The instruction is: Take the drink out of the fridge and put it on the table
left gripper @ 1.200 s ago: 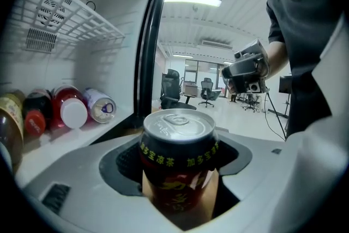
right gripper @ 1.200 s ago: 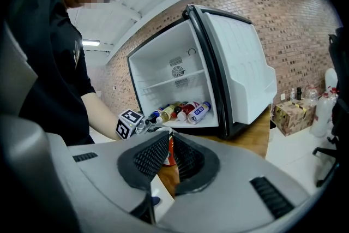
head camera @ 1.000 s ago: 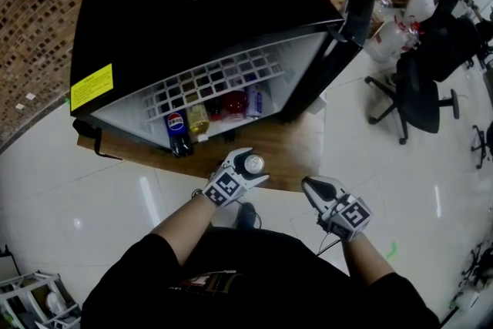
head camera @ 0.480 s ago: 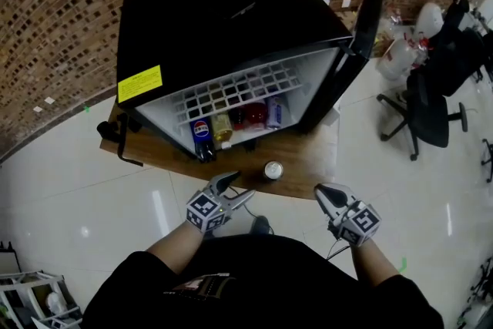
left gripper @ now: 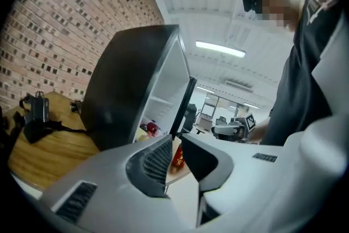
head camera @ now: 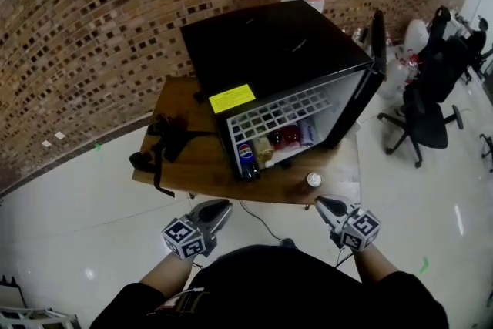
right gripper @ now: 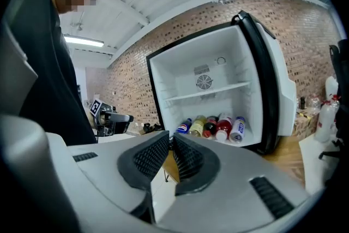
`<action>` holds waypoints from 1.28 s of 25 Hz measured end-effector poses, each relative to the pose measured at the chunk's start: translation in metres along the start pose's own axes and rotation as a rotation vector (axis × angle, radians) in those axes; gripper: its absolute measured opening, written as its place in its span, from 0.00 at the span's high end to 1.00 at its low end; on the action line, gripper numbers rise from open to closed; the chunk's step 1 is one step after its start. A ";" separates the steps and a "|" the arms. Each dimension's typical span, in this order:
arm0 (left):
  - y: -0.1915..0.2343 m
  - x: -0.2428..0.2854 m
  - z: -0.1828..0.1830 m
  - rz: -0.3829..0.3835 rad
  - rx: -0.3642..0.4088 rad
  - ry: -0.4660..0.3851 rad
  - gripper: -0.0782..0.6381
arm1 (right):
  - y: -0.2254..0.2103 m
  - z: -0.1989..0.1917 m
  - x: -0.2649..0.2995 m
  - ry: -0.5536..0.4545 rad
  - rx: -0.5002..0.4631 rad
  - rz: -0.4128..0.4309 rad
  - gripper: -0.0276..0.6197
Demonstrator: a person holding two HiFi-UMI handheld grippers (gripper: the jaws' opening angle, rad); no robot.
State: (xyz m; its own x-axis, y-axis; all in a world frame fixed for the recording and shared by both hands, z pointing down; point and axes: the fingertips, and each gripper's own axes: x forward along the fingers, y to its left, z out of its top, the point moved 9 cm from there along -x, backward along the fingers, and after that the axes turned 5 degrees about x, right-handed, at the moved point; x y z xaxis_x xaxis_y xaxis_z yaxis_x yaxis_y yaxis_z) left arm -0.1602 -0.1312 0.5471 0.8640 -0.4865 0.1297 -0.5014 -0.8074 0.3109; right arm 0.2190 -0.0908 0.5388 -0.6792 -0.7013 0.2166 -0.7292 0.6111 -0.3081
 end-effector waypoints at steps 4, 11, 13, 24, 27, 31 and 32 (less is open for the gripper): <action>0.011 -0.093 0.019 -0.050 -0.008 -0.008 0.85 | 0.088 0.001 0.040 -0.006 0.019 -0.033 0.89; 0.018 -0.202 0.027 -0.086 -0.004 0.008 0.85 | 0.194 -0.004 0.095 0.005 0.076 -0.031 0.89; 0.015 -0.213 0.022 -0.079 -0.009 0.007 0.85 | 0.206 -0.007 0.094 -0.003 0.078 -0.022 0.89; -0.091 -0.166 0.006 -0.036 -0.002 0.008 0.85 | 0.207 -0.030 -0.011 -0.022 0.071 0.081 0.89; -0.127 -0.146 -0.010 -0.024 -0.018 -0.003 0.85 | 0.197 -0.045 -0.040 -0.020 0.086 0.128 0.90; -0.160 -0.139 -0.018 -0.019 -0.006 0.002 0.85 | 0.196 -0.055 -0.064 -0.010 0.084 0.150 0.92; -0.165 -0.142 -0.019 -0.022 0.001 0.006 0.85 | 0.198 -0.056 -0.068 -0.015 0.085 0.152 0.93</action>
State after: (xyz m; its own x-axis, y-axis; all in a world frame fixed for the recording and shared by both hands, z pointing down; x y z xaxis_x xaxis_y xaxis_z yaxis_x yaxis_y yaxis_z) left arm -0.1991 0.0772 0.4951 0.8753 -0.4664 0.1281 -0.4819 -0.8186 0.3125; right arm 0.1157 0.0988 0.5151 -0.7791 -0.6092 0.1479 -0.6083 0.6775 -0.4135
